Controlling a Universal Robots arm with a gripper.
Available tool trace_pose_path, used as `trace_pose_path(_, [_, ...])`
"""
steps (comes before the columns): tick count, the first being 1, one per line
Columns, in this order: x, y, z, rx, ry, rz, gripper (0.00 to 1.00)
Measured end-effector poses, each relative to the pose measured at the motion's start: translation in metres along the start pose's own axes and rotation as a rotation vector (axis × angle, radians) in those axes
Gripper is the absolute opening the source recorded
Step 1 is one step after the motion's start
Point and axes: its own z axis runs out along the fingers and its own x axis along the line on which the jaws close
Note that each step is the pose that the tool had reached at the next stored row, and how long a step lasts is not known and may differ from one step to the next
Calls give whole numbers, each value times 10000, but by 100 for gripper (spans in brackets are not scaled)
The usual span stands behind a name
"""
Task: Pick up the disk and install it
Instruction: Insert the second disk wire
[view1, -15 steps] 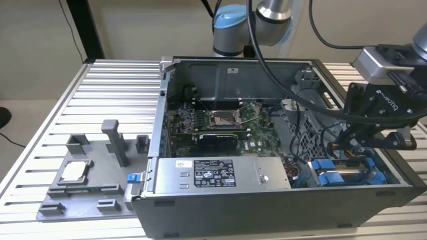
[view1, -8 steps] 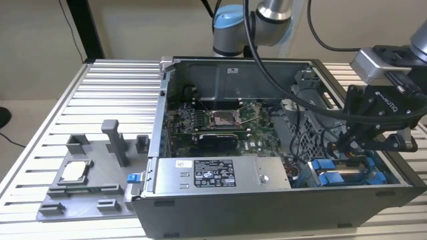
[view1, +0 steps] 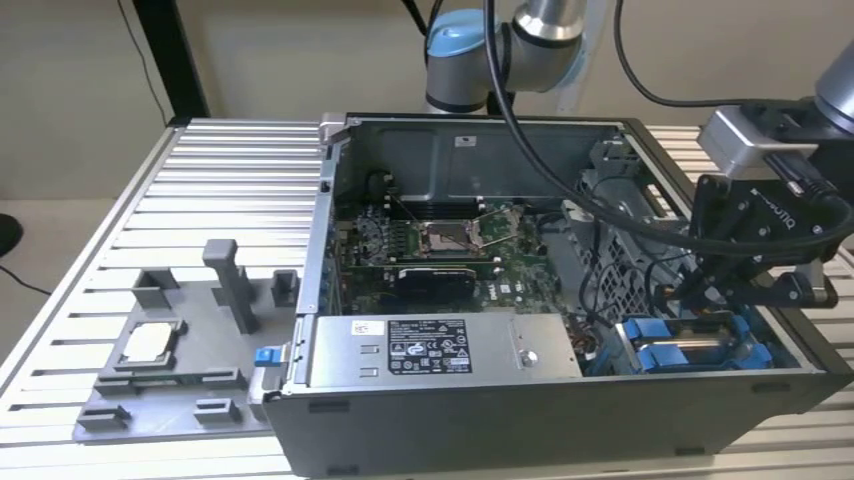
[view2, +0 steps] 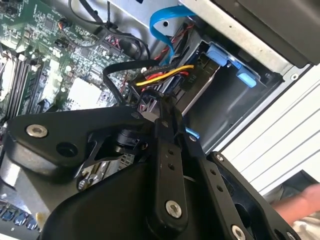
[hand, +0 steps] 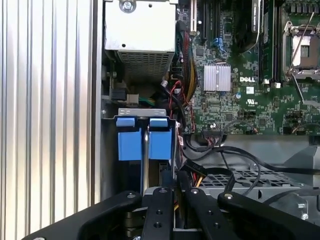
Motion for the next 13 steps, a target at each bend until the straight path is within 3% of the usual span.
trace_pose_path(7, [17, 2, 13, 3, -5, 7, 0])
trace_pose_path(13, [26, 5, 45, 55, -18, 179, 0])
